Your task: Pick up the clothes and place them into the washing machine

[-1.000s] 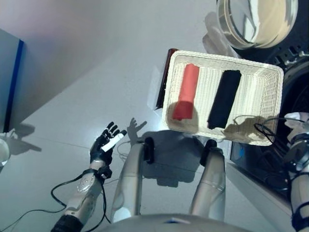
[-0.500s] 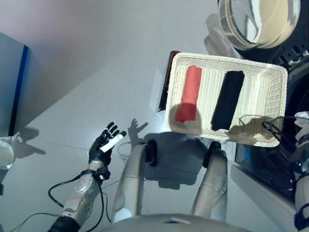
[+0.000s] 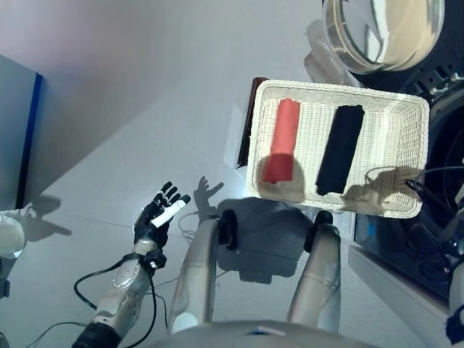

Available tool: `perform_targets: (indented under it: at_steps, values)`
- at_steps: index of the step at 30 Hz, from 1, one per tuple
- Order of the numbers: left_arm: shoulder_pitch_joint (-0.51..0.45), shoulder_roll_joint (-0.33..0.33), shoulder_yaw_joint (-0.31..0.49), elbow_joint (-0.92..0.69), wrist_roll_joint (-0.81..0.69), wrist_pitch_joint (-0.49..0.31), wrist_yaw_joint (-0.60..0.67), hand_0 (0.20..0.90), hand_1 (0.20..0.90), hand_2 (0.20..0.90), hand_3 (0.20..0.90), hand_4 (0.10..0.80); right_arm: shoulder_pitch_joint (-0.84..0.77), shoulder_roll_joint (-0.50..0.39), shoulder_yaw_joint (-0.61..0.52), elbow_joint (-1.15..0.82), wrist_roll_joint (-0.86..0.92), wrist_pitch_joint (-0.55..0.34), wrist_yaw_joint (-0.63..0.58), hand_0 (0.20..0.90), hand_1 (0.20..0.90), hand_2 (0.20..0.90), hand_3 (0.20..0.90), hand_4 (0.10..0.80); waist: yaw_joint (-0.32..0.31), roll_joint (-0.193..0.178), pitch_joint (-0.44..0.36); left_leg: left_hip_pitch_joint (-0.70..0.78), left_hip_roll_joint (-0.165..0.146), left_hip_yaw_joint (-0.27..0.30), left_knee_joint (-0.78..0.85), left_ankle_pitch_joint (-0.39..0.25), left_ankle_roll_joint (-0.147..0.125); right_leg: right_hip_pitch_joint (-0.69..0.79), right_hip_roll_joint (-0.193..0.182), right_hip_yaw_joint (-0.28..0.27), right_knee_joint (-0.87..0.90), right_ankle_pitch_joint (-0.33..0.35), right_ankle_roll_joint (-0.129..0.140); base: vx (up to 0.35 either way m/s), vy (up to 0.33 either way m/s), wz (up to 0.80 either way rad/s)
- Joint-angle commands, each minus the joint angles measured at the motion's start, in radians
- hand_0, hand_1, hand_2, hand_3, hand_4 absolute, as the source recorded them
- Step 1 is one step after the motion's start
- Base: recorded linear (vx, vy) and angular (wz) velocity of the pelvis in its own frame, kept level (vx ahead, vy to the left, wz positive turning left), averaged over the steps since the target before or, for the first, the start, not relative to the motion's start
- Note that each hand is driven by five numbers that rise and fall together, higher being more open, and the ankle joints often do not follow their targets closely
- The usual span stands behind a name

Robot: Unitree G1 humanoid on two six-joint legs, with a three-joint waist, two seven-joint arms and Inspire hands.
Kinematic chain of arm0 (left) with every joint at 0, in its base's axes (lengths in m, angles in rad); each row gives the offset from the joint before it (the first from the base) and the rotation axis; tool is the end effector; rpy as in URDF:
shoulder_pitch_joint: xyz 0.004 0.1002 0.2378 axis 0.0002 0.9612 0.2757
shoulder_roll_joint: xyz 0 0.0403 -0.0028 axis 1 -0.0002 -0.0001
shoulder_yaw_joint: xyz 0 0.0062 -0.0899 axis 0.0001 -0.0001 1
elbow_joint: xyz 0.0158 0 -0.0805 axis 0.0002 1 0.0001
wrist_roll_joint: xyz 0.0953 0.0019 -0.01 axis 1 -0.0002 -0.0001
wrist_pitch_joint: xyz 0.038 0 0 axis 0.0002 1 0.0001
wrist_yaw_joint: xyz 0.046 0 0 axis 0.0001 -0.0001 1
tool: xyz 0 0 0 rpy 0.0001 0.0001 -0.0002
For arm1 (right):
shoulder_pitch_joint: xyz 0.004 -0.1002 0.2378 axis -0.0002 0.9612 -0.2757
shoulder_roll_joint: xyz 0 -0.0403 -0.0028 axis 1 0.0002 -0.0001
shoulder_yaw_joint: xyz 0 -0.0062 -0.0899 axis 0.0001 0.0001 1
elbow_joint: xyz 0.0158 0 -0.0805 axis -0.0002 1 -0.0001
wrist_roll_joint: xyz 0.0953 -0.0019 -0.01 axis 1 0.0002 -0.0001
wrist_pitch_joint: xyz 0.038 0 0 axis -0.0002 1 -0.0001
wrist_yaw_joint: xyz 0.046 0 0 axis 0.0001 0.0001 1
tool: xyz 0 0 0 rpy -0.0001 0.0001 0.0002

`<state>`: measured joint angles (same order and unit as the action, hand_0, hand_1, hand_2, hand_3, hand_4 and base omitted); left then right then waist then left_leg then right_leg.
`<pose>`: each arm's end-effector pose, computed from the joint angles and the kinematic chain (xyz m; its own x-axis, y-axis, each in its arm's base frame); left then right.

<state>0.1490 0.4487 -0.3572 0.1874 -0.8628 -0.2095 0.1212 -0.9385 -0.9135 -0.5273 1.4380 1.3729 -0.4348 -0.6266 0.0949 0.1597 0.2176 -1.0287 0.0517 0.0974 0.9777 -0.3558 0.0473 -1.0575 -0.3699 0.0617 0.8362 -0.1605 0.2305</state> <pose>0.1498 0.1906 0.0023 0.9493 -0.0043 -0.3144 -0.1144 0.9266 -0.3581 0.2302 -0.4042 0.1756 0.0876 -0.8108 -0.5787 0.4560 -0.4838 0.7470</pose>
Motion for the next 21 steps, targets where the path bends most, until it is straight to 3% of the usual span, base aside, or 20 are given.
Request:
perform_targets:
  at_steps: [1, 3, 4, 5, 6, 13, 21]
  values:
    - [0.005, 0.027, 0.048, -0.038, 0.013, -0.074, -0.010, 0.900, 0.900, 0.900, 0.900, 0.800, 0.039, -0.200, 0.069, -0.010, -0.082, -0.105, -0.011, 0.200, 0.200, 0.200, 0.200, 0.300, -0.009, 0.022, -0.042, 0.047, 0.058, -0.117, -0.154, 0.110, -0.154, 0.075, -0.020, -0.013, -0.018, -0.036, -0.053, 0.091, -0.028, 0.06]
    - [0.005, 0.025, 0.050, -0.032, 0.008, -0.072, -0.007, 0.900, 0.900, 0.900, 0.900, 0.800, 0.056, -0.193, 0.058, 0.010, -0.070, -0.104, -0.018, 0.200, 0.200, 0.200, 0.200, 0.300, -0.008, 0.026, -0.049, 0.049, 0.060, -0.119, -0.156, 0.107, -0.154, 0.076, -0.019, -0.014, -0.016, -0.041, -0.052, 0.062, -0.018, 0.05]
    - [0.006, 0.023, 0.049, -0.033, 0.006, -0.071, -0.008, 0.900, 0.900, 0.900, 0.900, 0.800, 0.056, -0.187, 0.056, 0.010, -0.065, -0.101, -0.017, 0.428, 0.428, 0.428, 0.428, 0.463, -0.009, 0.028, -0.048, 0.047, 0.059, -0.118, -0.158, 0.113, -0.154, 0.074, -0.019, -0.014, -0.018, -0.036, -0.053, 0.025, -0.002, 0.04]
    - [0.005, 0.023, 0.051, -0.033, 0.002, -0.071, -0.007, 0.900, 0.900, 0.900, 0.900, 0.800, 0.061, -0.181, 0.053, 0.012, -0.061, -0.102, -0.016, 0.551, 0.551, 0.551, 0.551, 0.551, -0.008, 0.029, -0.050, 0.048, 0.060, -0.118, -0.158, 0.108, -0.154, 0.073, -0.018, -0.014, -0.014, -0.041, -0.053, -0.093, 0.010, 0.01]
    - [0.007, 0.023, 0.050, -0.031, 0.002, -0.070, -0.004, 0.900, 0.900, 0.900, 0.900, 0.800, 0.060, -0.174, 0.051, 0.012, -0.055, -0.104, -0.018, 0.900, 0.900, 0.900, 0.900, 0.800, -0.009, 0.030, -0.045, 0.039, 0.057, -0.117, -0.163, 0.129, -0.152, 0.065, -0.019, -0.014, -0.022, -0.020, -0.057, 0.000, 0.000, 0.00]
    - [-0.005, 0.023, 0.049, -0.027, -0.009, -0.074, 0.005, 0.900, 0.900, 0.900, 0.900, 0.800, 0.043, -0.104, 0.058, 0.002, -0.044, -0.119, -0.024, 0.900, 0.900, 0.900, 0.900, 0.800, -0.004, 0.032, -0.050, 0.048, 0.060, -0.114, -0.164, 0.111, -0.150, 0.073, -0.018, -0.015, -0.019, -0.034, -0.053, 0.000, 0.001, -0.01]
    - [-0.006, 0.031, 0.051, -0.028, -0.012, -0.078, -0.003, 0.900, 0.900, 0.900, 0.900, 0.800, 0.014, -0.078, 0.075, -0.023, -0.045, -0.127, -0.016, 0.900, 0.900, 0.900, 0.900, 0.800, -0.002, 0.023, -0.039, 0.049, 0.054, -0.112, -0.177, 0.139, -0.145, 0.091, -0.017, -0.024, -0.052, 0.001, -0.052, -0.004, 0.001, 0.00]
